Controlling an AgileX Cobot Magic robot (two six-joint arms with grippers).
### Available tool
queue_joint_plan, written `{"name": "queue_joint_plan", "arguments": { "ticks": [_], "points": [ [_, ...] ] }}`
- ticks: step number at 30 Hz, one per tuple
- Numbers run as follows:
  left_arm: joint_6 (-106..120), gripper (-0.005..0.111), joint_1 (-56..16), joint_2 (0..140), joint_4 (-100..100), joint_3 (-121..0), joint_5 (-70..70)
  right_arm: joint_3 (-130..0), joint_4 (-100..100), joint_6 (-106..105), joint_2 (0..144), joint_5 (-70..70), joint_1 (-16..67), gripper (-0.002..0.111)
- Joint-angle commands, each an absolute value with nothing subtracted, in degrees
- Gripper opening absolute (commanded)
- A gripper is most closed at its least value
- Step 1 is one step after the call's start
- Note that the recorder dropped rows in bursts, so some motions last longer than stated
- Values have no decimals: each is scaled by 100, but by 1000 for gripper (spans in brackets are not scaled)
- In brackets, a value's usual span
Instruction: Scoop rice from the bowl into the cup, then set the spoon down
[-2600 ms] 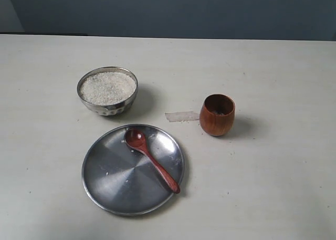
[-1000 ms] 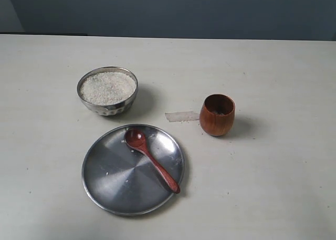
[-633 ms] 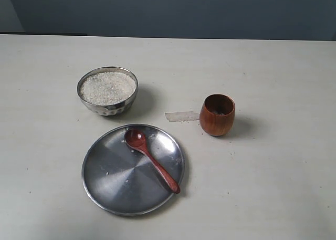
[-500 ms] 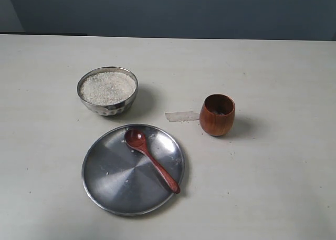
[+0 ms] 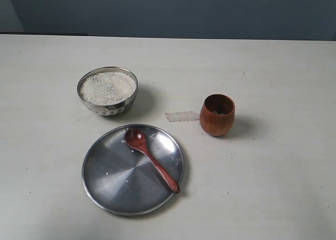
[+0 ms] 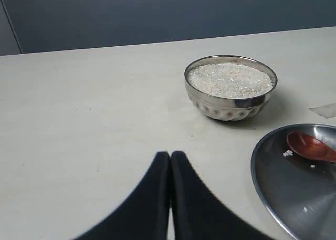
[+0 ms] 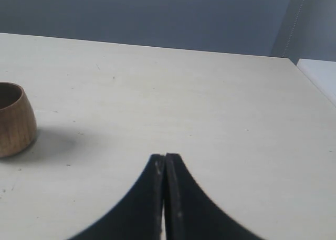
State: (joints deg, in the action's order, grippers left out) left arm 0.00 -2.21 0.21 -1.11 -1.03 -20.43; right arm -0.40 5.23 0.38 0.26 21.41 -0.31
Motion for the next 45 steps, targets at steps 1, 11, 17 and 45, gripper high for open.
{"name": "queue_joint_plan", "arguments": {
  "ticks": [1, 11, 17, 45],
  "points": [
    [0, 0, -236, 0, -119, -102, -2027, 0, 546, 0, 0, 2084, -64, 0],
    [0, 0, -236, 0, -119, -102, -2027, 0, 546, 0, 0, 2084, -64, 0],
    [0, 0, -236, 0, -119, -102, -2027, 0, 546, 0, 0, 2084, -64, 0],
    [0, 0, -236, 0, -126, 0, -1906, 0, 546, 0, 0, 2084, -64, 0]
  ]
}}
